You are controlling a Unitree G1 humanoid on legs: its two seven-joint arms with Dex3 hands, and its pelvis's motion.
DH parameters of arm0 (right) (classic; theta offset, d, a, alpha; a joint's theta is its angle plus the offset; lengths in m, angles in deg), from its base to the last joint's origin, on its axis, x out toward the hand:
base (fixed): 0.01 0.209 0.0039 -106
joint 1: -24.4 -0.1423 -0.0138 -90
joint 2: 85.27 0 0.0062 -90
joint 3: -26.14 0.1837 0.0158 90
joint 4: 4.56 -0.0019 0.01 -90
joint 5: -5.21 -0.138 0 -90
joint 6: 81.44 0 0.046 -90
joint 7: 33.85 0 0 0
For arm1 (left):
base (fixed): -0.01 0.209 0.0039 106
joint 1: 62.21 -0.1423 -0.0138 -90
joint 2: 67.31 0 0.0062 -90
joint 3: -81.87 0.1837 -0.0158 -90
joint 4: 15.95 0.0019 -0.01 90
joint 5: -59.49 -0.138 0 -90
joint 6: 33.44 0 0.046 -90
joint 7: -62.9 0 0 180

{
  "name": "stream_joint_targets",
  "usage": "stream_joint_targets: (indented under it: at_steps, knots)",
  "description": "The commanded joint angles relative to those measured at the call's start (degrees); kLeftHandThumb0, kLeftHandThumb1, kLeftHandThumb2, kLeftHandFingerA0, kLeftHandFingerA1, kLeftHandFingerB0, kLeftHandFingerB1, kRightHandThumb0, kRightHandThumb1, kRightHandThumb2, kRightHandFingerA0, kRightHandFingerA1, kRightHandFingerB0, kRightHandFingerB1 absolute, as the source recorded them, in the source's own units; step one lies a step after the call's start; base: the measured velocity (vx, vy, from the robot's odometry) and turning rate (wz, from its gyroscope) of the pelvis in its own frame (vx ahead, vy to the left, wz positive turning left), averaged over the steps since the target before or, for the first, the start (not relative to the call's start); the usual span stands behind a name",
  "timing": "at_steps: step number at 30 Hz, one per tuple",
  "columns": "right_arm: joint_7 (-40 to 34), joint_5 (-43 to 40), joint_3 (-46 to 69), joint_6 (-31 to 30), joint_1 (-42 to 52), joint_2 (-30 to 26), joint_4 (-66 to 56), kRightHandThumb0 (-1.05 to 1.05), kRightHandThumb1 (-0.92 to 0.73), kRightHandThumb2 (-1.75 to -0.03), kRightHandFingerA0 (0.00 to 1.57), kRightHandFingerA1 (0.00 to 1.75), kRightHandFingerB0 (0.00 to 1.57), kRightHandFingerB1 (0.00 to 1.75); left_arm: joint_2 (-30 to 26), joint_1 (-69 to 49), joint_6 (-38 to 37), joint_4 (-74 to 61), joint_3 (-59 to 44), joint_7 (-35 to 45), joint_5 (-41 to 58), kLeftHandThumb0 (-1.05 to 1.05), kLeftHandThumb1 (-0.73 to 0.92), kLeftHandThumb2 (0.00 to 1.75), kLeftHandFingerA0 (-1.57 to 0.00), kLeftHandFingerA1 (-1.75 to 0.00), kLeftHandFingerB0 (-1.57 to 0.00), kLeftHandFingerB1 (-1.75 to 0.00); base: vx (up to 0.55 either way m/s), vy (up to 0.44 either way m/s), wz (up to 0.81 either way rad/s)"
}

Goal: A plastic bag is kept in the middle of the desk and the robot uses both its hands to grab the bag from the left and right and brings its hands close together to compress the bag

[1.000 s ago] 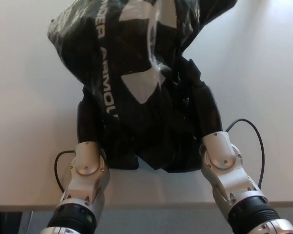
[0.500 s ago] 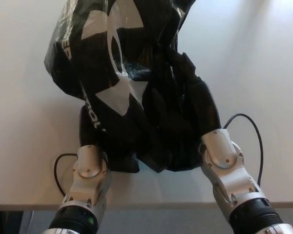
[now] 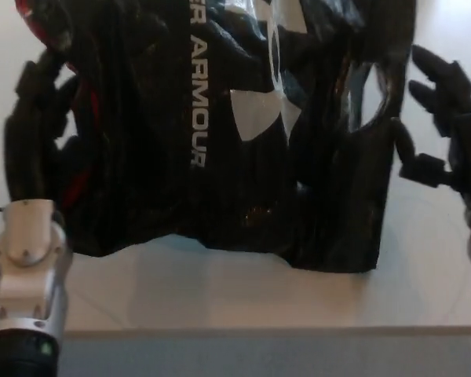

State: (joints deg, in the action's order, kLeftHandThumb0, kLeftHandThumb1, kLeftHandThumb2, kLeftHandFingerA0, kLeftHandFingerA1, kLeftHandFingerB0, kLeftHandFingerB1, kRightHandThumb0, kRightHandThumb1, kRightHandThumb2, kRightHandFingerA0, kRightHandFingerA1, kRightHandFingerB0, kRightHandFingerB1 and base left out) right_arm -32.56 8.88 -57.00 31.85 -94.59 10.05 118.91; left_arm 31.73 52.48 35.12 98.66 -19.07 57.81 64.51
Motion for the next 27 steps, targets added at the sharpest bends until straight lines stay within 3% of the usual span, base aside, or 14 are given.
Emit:
stream_joint_targets:
  at_steps: [1,2,9,10,12,15,16,18,19,21,22,24,25,27]
  knots:
    - [2.6,-4.4,6.9,-0.2,4.0,-9.1,-8.0,-0.37,-0.48,-1.09,0.02,0.51,0.0,0.49,-7.9,-5.1,4.2,-13.8,-5.9,4.7,5.0,-0.76,0.92,0.72,-0.25,-0.4,-0.19,-0.28,0.0,0.0,0.0]
    - [3.1,-4.7,8.0,0.2,4.7,-10.6,-9.7,-0.84,-0.71,-1.1,0.15,0.51,0.01,0.4,-9.1,-5.7,5.2,-16.6,-7.1,5.3,6.3,-0.79,0.92,0.74,-0.25,-0.4,-0.18,-0.28,0.0,0.0,0.0]
    - [7.2,-10.1,14.6,0.1,11.5,-16.5,-24.9,-0.74,-0.67,-1.04,0.08,0.49,0.06,0.43,-15.2,-11.0,9.2,-32.6,-12.5,8.0,9.7,-0.79,0.92,0.76,-0.24,-0.43,-0.18,-0.31,0.0,0.0,0.0]
    - [7.7,-10.4,15.6,0.2,12.8,-17.5,-26.8,-0.74,-0.89,-0.69,0.1,0.37,0.13,0.27,-15.9,-12.2,9.5,-34.9,-13.5,8.2,10.2,-0.8,0.91,0.77,-0.23,-0.44,-0.19,-0.33,0.0,0.0,0.0]
    - [7.4,-9.9,17.9,1.5,15.6,-18.6,-30.3,-0.37,-0.49,-1.09,0.01,0.5,0.0,0.48,-17.4,-14.1,10.3,-38.5,-15.9,9.2,12.5,-0.79,0.92,0.75,-0.23,-0.47,-0.19,-0.35,0.0,0.0,0.0]
    - [8.7,-14.0,21.9,2.7,19.9,-19.1,-35.5,-0.37,-0.46,-1.07,0.02,0.51,0.0,0.48,-19.2,-18.5,10.6,-42.7,-21.1,10.7,16.2,-0.8,0.92,0.75,-0.22,-0.47,-0.18,-0.36,0.0,0.0,0.0]
    - [10.4,-16.6,23.9,4.8,22.8,-19.2,-38.0,-0.88,-0.71,-1.06,0.04,0.47,0.06,0.43,-19.3,-21.7,9.1,-43.6,-23.9,11.5,16.9,-0.8,0.92,0.76,-0.25,-0.45,-0.19,-0.34,0.0,0.0,0.0]
    - [10.5,-16.9,25.7,3.7,26.4,-18.8,-41.7,-0.89,-0.72,-1.08,0.02,0.47,0.09,0.42,-19.9,-25.4,8.6,-44.9,-26.3,13.0,17.0,-0.82,0.91,0.78,-0.22,-0.42,-0.16,-0.32,0.0,0.0,0.0]
    - [10.3,-17.3,26.9,3.2,29.5,-17.7,-44.6,-0.81,-0.88,-0.67,0.11,0.38,0.14,0.28,-19.8,-27.7,8.0,-45.4,-28.0,14.2,18.4,-0.79,0.92,0.76,-0.23,-0.39,-0.17,-0.31,0.0,0.0,0.0]
    - [11.8,-19.5,28.7,7.3,35.6,-15.2,-46.9,-0.81,-0.86,-0.66,0.15,0.38,0.17,0.28,-17.1,-34.6,4.2,-47.2,-31.4,16.2,20.0,-0.77,0.92,0.77,-0.21,-0.36,-0.14,-0.3,0.0,0.0,0.0]
    - [12.2,-20.2,28.9,7.8,36.6,-14.8,-47.2,-0.38,-0.44,-1.06,0.01,0.51,0.0,0.49,-16.4,-35.6,3.8,-47.6,-31.6,16.3,20.1,-0.78,0.92,0.77,-0.23,-0.36,-0.14,-0.3,0.0,0.0,0.0]
    - [13.6,-22.3,29.3,10.6,41.2,-12.5,-48.3,-0.38,-0.45,-1.06,0.01,0.51,0.0,0.49,-13.4,-39.4,0.4,-47.8,-32.2,17.7,21.2,-0.78,0.92,0.76,-0.24,-0.34,-0.15,-0.29,0.0,0.0,0.0]
    - [14.0,-22.7,29.3,11.8,42.4,-11.9,-48.1,-0.79,-0.83,-0.65,0.14,0.36,0.18,0.29,-12.2,-40.4,-0.5,-47.9,-32.1,17.9,21.5,-0.76,0.92,0.76,-0.26,-0.34,-0.17,-0.29,0.0,0.0,0.0]
    - [15.5,-23.4,29.0,16.2,49.3,-7.4,-47.0,-0.38,-0.44,-1.05,0.01,0.52,0.0,0.49,-7.3,-44.1,-7.2,-44.4,-30.5,21.6,21.9,-0.77,0.92,0.76,-0.24,-0.32,-0.16,-0.29,0.0,0.0,0.0]
